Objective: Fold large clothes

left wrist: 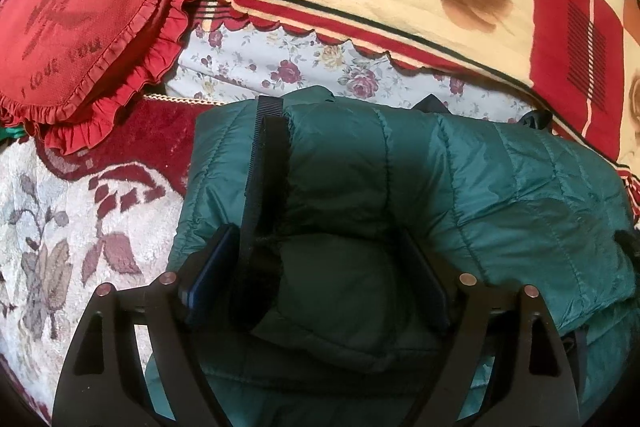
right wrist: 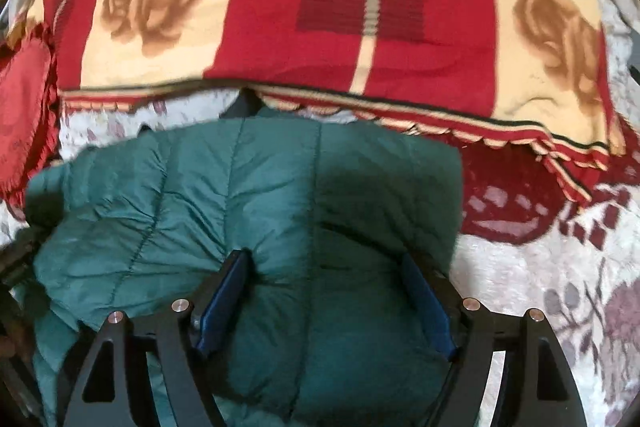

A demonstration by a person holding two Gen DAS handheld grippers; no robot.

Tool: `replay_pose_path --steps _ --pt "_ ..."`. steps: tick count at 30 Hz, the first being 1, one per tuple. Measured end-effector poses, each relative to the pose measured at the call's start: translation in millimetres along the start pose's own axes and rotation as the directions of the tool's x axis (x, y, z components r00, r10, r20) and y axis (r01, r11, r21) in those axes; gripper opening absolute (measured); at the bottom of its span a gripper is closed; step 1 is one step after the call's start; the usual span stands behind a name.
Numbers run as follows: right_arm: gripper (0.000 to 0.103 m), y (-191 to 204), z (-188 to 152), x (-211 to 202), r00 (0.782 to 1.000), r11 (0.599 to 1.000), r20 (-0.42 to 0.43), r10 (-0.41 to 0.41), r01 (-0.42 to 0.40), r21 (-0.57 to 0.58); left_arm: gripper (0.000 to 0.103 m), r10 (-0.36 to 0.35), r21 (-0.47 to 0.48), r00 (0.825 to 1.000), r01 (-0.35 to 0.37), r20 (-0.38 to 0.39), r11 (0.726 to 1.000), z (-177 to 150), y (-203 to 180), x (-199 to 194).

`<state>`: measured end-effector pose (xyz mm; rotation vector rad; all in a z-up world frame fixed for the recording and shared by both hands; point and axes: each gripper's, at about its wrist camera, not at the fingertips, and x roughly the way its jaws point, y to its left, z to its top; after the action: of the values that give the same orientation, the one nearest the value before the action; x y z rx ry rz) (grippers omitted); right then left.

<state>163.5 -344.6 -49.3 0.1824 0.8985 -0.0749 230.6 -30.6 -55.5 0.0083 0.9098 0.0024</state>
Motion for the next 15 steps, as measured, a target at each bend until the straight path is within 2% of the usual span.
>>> replay_pose_path --steps 4,8,11,15 --pt "0.076 4.4 -7.8 -24.7 0.999 1.0 0.044 0.02 -0.02 -0.02 0.083 0.002 0.002 1.0 -0.002 0.001 1.0 -0.6 -0.1 -0.2" --pt "0.076 4.6 -15.3 -3.4 0.997 0.995 -0.009 -0.071 0.071 -0.066 0.083 0.002 0.004 1.0 -0.002 0.004 1.0 -1.2 -0.4 -0.1" --pt "0.081 -12.1 -19.9 10.2 0.998 0.999 -0.049 -0.035 0.036 0.009 0.083 0.003 0.012 1.0 -0.004 0.007 1.0 -2.1 -1.7 -3.9" --pt "0.081 -19.7 -20.5 -5.5 0.999 0.998 -0.046 -0.016 0.018 0.053 0.083 -0.002 0.007 1.0 0.002 -0.003 1.0 -6.3 1.4 -18.7"
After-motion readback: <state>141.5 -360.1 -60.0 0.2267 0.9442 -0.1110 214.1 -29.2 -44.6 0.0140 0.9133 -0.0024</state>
